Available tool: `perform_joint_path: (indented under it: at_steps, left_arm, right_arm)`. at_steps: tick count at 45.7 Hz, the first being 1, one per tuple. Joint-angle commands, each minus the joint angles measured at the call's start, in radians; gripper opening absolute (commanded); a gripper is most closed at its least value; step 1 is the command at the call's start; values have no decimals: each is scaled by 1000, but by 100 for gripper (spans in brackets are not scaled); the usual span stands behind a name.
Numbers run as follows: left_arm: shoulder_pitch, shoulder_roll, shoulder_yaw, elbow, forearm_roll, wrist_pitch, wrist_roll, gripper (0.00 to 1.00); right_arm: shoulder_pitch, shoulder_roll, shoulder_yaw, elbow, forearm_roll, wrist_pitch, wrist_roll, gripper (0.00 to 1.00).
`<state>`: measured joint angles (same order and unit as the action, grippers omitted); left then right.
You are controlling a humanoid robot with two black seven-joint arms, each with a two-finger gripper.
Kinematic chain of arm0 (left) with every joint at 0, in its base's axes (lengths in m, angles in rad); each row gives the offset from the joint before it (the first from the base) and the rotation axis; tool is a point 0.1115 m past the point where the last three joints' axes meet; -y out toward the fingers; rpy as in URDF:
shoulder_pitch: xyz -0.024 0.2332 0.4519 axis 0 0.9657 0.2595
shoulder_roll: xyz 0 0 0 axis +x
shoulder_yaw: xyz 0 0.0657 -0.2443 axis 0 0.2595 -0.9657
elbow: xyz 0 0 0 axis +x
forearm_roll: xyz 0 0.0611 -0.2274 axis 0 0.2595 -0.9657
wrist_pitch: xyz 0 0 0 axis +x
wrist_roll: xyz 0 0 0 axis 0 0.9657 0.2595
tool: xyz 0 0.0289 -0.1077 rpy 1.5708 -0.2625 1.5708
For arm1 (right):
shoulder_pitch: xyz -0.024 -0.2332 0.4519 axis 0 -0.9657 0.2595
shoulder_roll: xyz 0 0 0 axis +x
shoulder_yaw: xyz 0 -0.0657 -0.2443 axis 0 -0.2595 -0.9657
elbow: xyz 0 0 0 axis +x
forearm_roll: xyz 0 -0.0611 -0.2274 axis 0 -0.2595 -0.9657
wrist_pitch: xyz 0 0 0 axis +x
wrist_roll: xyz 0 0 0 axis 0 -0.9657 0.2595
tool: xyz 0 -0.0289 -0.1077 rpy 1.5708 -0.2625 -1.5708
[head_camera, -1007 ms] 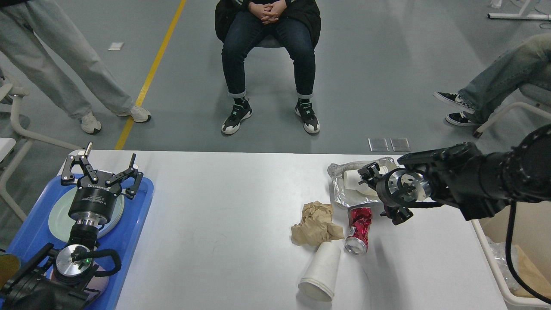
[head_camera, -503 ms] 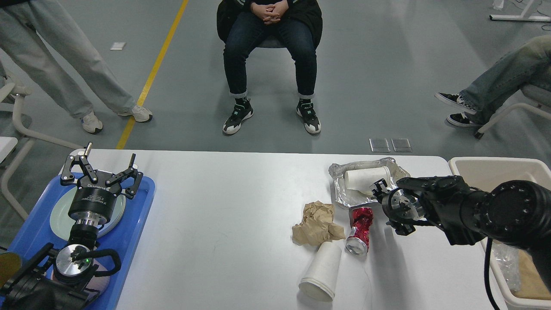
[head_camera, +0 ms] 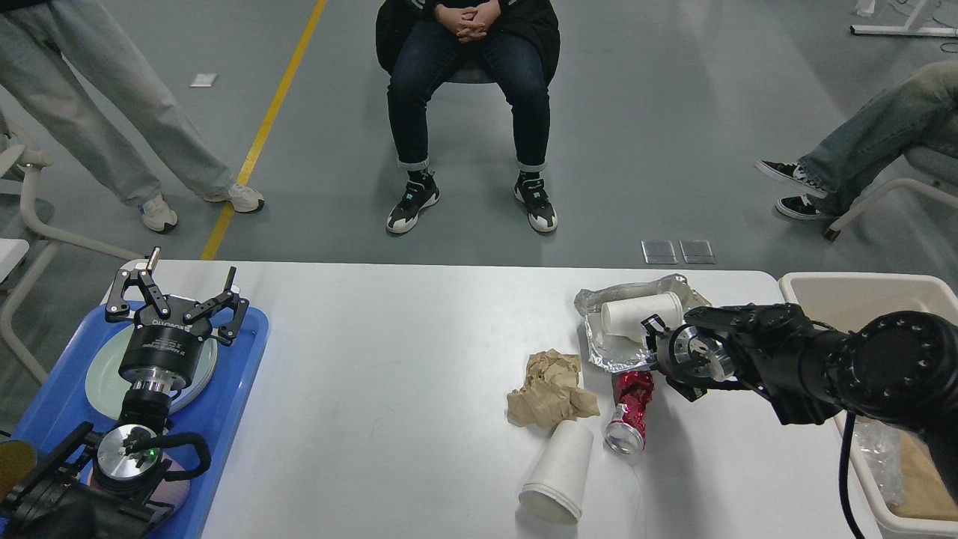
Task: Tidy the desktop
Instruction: 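Grasp the foil tray with cup and lift it toward the bin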
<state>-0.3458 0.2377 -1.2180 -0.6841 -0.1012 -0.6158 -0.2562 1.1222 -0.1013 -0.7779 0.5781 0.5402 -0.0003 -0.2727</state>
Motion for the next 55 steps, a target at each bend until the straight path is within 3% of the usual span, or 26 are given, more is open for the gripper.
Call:
perform_joint_path:
  at_steps: [1,18,34,43,47,55]
  left_arm:
    - [-1,0,0,0,0,1,0,96]
    - [-1,0,0,0,0,-1,0,96]
    - [-1,0,0,0,0,1,0,96]
    - [-1,0,0,0,0,1,0,96]
    - [-1,0,0,0,0,-1,0,96]
    - [1,0,0,0,0,-1,0,96]
  right_arm:
    - [1,-3,0,-3,1,-6,1,0]
    - [50,-41,43,58,12,-4,0,0]
    - [375,-314,8,500,32,-23,3,0]
    - [688,-423,-204,805,34,14,6,0]
    - [899,-448,-366,959,35,83,12,0]
    - [1093,-468,-567,1071,60,201,49,0]
